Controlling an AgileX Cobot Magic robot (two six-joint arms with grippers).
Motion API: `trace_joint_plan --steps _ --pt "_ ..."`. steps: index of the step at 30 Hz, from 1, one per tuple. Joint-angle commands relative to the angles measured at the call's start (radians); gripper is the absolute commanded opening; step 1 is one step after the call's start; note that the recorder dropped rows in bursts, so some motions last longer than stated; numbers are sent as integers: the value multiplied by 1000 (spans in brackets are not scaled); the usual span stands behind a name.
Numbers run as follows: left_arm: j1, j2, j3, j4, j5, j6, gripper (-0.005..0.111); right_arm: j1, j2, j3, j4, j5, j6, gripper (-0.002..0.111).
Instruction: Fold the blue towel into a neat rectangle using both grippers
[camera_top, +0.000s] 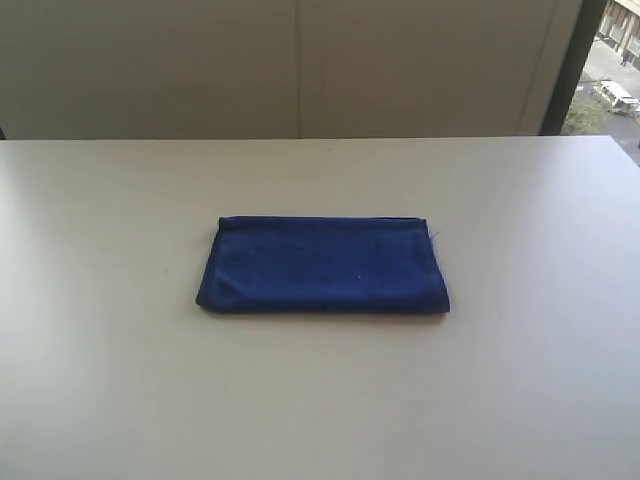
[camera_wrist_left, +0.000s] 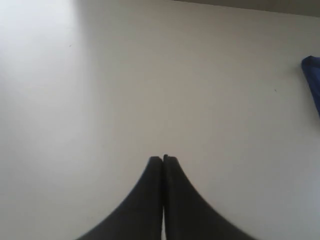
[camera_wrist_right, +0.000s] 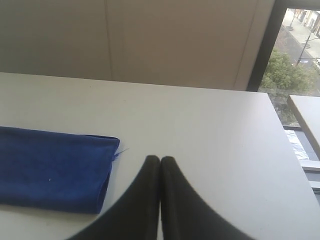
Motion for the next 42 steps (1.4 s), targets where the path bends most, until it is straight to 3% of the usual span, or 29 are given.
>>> trace_joint_plan --steps 1,7,17,42 --pt "1 -4 5 3 -5 6 0 2 -7 -6 2 -11 14 0" --pt "1 -4 5 3 -5 6 0 2 -7 -6 2 -11 14 0" --pt "1 -4 5 3 33 184 0 2 -7 -6 2 -11 14 0" --pt "1 -4 5 3 30 186 0 2 -26 0 2 -11 13 0"
